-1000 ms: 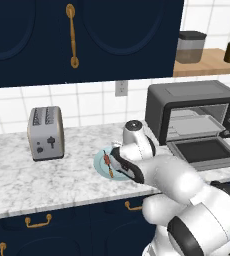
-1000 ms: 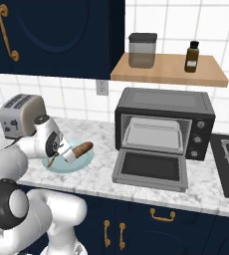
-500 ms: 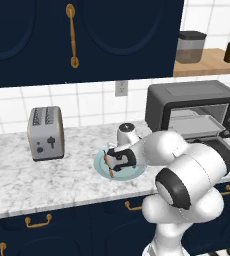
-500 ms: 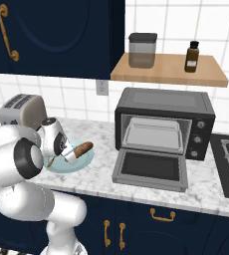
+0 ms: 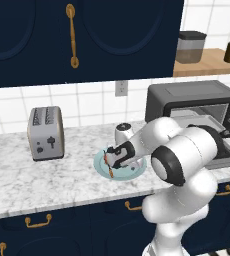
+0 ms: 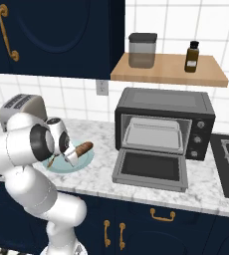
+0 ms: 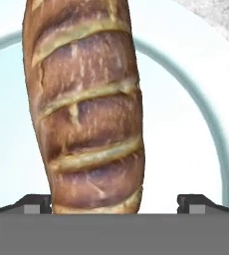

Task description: Pick up the kebab skewer and baguette bread, and place them inside the toaster oven. Close the toaster oven door and start by setting the timer.

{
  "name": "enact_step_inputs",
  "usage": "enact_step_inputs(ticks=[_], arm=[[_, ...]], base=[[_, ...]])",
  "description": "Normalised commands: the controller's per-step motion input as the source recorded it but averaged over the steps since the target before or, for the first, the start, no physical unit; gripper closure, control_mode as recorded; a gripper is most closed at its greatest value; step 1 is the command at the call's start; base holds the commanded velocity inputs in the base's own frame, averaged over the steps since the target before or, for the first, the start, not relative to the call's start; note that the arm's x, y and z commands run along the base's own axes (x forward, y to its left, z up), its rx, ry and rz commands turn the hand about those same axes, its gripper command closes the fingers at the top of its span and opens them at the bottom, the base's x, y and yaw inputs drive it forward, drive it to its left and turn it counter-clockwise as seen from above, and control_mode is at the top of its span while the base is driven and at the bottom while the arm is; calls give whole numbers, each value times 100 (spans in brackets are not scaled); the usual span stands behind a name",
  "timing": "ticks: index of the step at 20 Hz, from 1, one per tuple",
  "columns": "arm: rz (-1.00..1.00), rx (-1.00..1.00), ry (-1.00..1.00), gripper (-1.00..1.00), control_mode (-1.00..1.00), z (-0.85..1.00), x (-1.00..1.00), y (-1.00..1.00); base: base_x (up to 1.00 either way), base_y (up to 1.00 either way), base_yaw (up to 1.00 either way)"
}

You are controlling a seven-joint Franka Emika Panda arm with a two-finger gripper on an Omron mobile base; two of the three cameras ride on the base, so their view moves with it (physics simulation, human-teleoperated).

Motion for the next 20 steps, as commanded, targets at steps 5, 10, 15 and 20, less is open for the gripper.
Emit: enact_step_inputs(ticks=[5,10,15,20], arm=[[-1,0,3,-100,-100,-15,5,0],[-1,0,0,-100,-100,-12,4,0],[-1,0,0,100,-100,-26,0,0],[0,2,0,100,-100,15,-5,-24]], base=[[0,0,0],[0,0,0],[0,0,0],[0,0,0]])
